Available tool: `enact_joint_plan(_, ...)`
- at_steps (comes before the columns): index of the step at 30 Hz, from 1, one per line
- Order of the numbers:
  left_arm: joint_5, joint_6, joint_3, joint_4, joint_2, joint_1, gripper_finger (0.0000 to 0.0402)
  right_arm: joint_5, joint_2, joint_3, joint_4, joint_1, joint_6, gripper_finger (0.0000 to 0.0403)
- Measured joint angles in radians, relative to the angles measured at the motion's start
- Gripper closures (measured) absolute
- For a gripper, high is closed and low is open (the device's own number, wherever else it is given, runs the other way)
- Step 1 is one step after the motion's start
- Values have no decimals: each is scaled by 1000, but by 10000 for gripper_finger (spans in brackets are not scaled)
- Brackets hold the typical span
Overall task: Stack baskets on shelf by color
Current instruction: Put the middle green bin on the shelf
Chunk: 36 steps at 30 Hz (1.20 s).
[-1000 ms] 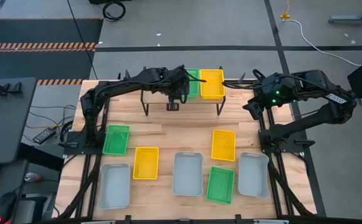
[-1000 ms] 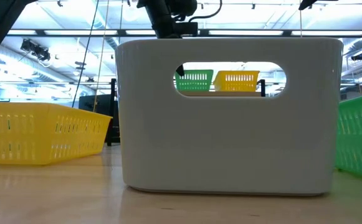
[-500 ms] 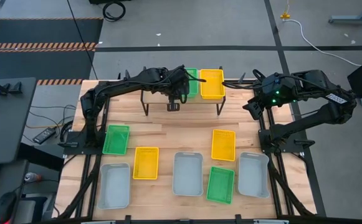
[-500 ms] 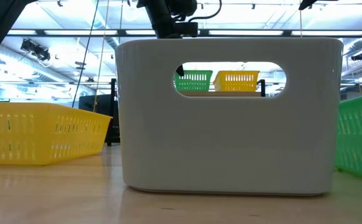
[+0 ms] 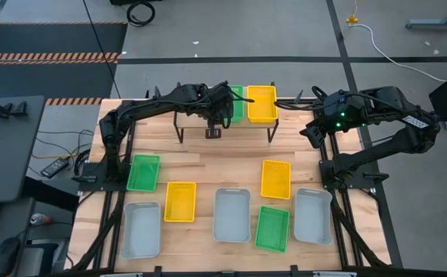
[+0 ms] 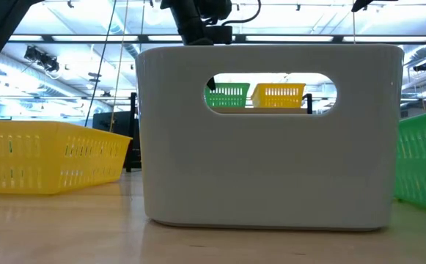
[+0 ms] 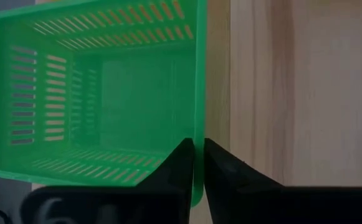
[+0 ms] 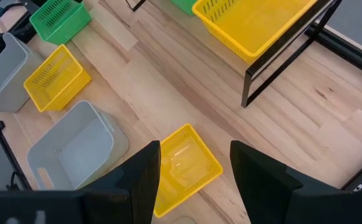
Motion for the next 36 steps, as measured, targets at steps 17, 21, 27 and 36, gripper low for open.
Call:
enact_joint_plan(17, 0, 5, 0, 2, 0, 0, 363, 6, 0, 0, 0, 0, -2, 203)
enact_joint_plan(21, 0, 10, 0, 6, 0, 0, 368, 6, 0, 0, 0, 0, -2, 203)
enact_joint_plan(27, -4, 9, 0, 5, 0, 0, 359, 6, 0, 0, 0, 0, -2, 203)
enact_joint_plan(36, -14, 9, 54, 3, -1, -11, 304, 6, 0, 0, 0, 0, -6, 203)
